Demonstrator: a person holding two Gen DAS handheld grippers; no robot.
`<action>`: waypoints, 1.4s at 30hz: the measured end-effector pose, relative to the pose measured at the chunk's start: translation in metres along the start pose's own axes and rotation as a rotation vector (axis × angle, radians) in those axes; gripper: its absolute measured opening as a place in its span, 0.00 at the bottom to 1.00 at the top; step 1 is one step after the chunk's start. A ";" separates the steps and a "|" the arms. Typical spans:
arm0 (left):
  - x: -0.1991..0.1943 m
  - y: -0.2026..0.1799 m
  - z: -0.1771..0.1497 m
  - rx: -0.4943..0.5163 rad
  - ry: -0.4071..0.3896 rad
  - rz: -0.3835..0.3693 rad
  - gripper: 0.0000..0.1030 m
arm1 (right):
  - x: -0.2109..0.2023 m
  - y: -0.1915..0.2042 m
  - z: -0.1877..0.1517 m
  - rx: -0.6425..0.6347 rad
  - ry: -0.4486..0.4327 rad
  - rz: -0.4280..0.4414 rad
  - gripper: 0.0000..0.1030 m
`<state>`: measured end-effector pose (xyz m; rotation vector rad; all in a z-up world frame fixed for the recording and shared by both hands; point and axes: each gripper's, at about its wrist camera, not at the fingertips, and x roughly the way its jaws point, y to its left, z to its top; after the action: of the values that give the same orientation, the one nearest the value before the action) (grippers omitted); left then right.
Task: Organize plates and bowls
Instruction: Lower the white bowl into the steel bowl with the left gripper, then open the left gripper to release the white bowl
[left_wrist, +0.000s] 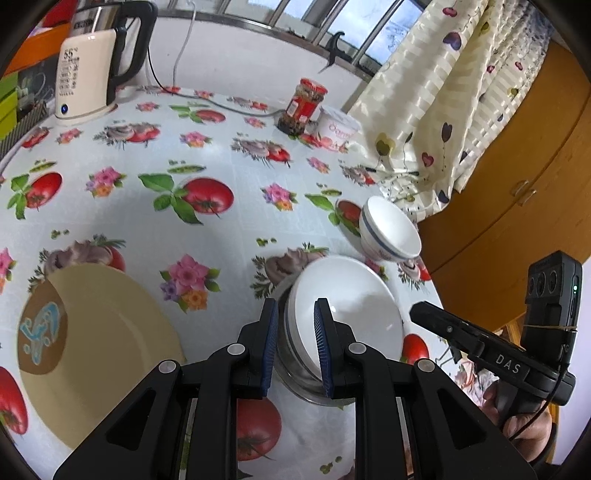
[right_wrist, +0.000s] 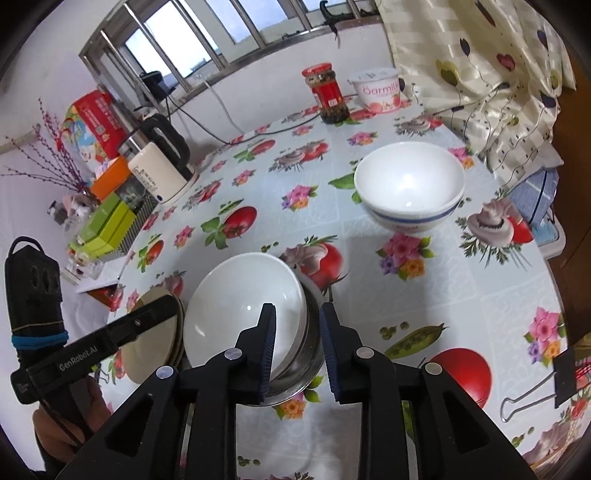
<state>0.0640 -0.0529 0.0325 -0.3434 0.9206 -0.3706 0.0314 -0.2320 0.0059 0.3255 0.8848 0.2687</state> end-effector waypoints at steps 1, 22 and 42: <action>-0.002 0.000 0.001 -0.001 -0.006 0.001 0.20 | -0.002 -0.001 0.000 0.001 -0.004 -0.002 0.24; 0.005 -0.002 0.005 0.012 0.006 0.007 0.20 | -0.009 -0.016 0.001 0.035 -0.016 -0.015 0.25; 0.032 -0.040 0.019 0.123 0.086 -0.016 0.20 | -0.012 -0.035 0.007 0.053 -0.033 -0.037 0.32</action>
<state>0.0907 -0.1006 0.0379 -0.2237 0.9753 -0.4569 0.0327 -0.2698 0.0050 0.3614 0.8655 0.2058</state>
